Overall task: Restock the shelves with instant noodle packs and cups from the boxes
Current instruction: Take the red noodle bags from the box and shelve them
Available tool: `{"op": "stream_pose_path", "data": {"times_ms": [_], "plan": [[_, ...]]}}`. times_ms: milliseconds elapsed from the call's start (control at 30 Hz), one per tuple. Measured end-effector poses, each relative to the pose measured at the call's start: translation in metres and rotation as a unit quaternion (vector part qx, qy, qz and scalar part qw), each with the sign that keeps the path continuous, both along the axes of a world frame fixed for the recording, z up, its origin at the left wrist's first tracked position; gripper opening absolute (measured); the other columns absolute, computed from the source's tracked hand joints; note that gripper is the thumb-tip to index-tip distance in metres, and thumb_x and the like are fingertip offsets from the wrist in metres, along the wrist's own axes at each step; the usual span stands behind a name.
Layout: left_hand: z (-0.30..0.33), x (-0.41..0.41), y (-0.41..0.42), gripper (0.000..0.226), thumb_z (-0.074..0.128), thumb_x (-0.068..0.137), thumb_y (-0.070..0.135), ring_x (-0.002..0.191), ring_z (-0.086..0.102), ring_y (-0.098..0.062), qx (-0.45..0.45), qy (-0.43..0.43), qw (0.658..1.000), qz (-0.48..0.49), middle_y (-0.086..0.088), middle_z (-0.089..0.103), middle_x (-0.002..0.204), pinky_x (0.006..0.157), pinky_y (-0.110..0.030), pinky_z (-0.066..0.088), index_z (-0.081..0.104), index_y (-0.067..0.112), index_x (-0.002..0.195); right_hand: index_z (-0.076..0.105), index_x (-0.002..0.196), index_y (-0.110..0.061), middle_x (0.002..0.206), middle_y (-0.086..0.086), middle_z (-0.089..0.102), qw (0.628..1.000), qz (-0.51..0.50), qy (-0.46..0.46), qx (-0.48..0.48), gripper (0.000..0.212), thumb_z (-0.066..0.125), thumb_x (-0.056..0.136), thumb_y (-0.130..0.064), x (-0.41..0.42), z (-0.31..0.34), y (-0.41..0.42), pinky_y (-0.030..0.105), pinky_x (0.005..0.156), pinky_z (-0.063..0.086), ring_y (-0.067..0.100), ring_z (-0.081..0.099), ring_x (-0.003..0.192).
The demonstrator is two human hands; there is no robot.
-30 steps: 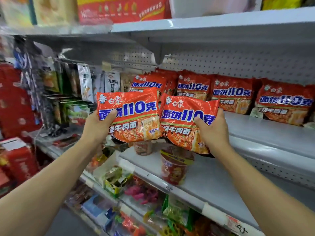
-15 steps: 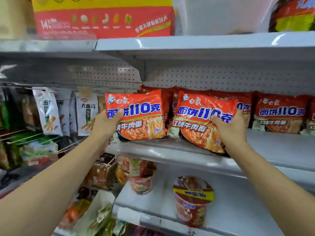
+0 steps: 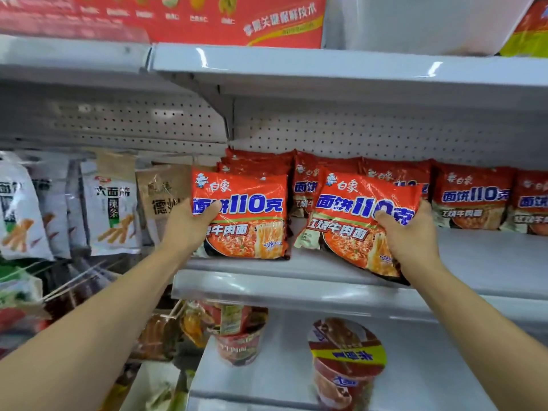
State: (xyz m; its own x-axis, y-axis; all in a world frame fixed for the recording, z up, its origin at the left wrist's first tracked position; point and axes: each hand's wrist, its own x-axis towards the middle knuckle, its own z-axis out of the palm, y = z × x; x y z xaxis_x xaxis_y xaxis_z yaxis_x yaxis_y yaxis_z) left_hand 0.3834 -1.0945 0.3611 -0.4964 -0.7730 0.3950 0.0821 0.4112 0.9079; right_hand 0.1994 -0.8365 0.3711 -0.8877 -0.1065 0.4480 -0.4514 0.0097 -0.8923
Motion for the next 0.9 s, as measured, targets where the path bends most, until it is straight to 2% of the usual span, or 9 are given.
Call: {"op": "stream_pose_path", "data": {"times_ms": [133,267,333,433,500,567,700,767,900], "plan": [[-0.003,-0.002,-0.006,0.028,0.061,0.090,0.039,0.091,0.067,-0.025,-0.088,-0.063,0.992,0.070,-0.005,0.070,0.102,0.088,-0.042,0.052,0.065,0.016,0.105,0.043,0.114,-0.022,0.103,-0.005,0.061,1.000,0.010,-0.003,-0.009,0.039,0.069,0.086,-0.015,-0.011,-0.001,-0.009,0.046,0.089,0.053,0.022,0.064,0.097],[-0.004,-0.009,-0.003,0.041,0.065,0.088,0.037,0.090,0.064,-0.023,-0.134,-0.086,0.979,0.131,-0.009,0.068,0.110,0.079,-0.034,0.050,0.057,0.008,0.115,0.042,0.124,-0.014,0.107,0.000,0.062,1.000,0.002,-0.011,0.010,0.048,0.070,0.085,-0.020,-0.027,-0.001,-0.020,0.049,0.087,0.054,0.025,0.065,0.096],[-0.004,-0.012,-0.003,0.049,0.069,0.085,0.037,0.093,0.063,-0.024,-0.136,-0.097,0.972,0.166,-0.009,0.065,0.112,0.077,-0.036,0.050,0.050,0.008,0.119,0.040,0.131,-0.010,0.110,0.002,0.062,1.000,-0.003,-0.007,0.024,0.057,0.071,0.084,-0.021,-0.037,0.001,-0.026,0.049,0.088,0.054,0.026,0.064,0.098],[-0.002,-0.015,-0.003,0.061,0.073,0.080,0.039,0.110,0.057,-0.029,-0.149,-0.102,0.960,0.214,-0.011,0.056,0.122,0.088,-0.045,0.050,0.042,0.009,0.125,0.039,0.134,-0.009,0.116,0.003,0.062,0.999,0.008,-0.001,0.032,0.060,0.070,0.084,-0.020,-0.054,0.007,-0.036,0.047,0.091,0.052,0.026,0.063,0.103],[0.001,-0.017,0.001,0.066,0.074,0.080,0.032,0.123,0.045,-0.032,-0.184,-0.117,0.946,0.240,-0.015,0.046,0.131,0.098,-0.048,0.043,0.039,0.009,0.131,0.040,0.132,-0.008,0.118,0.004,0.060,0.999,0.023,-0.001,0.040,0.057,0.070,0.085,-0.019,-0.065,0.012,-0.044,0.045,0.093,0.051,0.027,0.061,0.106],[0.006,-0.020,0.005,0.069,0.075,0.079,0.024,0.127,0.035,-0.035,-0.240,-0.137,0.926,0.258,-0.019,0.039,0.135,0.103,-0.048,0.035,0.038,0.008,0.135,0.039,0.133,-0.009,0.121,0.004,0.059,0.998,0.049,-0.007,0.049,0.058,0.069,0.086,-0.020,-0.077,0.016,-0.053,0.045,0.093,0.051,0.027,0.060,0.109],[0.020,-0.032,0.022,0.066,0.076,0.078,0.023,0.127,0.030,-0.034,-0.345,-0.176,0.886,0.254,-0.017,0.037,0.135,0.104,-0.043,0.028,0.044,0.010,0.134,0.037,0.136,-0.012,0.118,0.000,0.055,0.993,0.100,-0.005,0.059,0.056,0.066,0.089,-0.017,-0.093,0.022,-0.071,0.038,0.090,0.049,0.021,0.057,0.108],[0.027,-0.043,0.034,0.066,0.076,0.077,0.024,0.125,0.033,-0.032,-0.374,-0.177,0.881,0.230,-0.015,0.040,0.134,0.103,-0.041,0.030,0.045,0.011,0.135,0.035,0.137,-0.013,0.117,-0.001,0.053,0.991,0.119,-0.009,0.065,0.057,0.066,0.089,-0.017,-0.099,0.022,-0.079,0.037,0.089,0.048,0.019,0.056,0.107],[0.039,-0.069,0.058,0.066,0.074,0.079,0.031,0.125,0.034,-0.026,-0.409,-0.180,0.873,0.195,-0.009,0.041,0.134,0.104,-0.038,0.030,0.045,0.015,0.136,0.036,0.136,-0.013,0.127,0.007,0.056,0.988,0.141,-0.014,0.060,0.055,0.065,0.089,-0.015,-0.112,0.017,-0.092,0.040,0.093,0.049,0.025,0.058,0.113]]}}
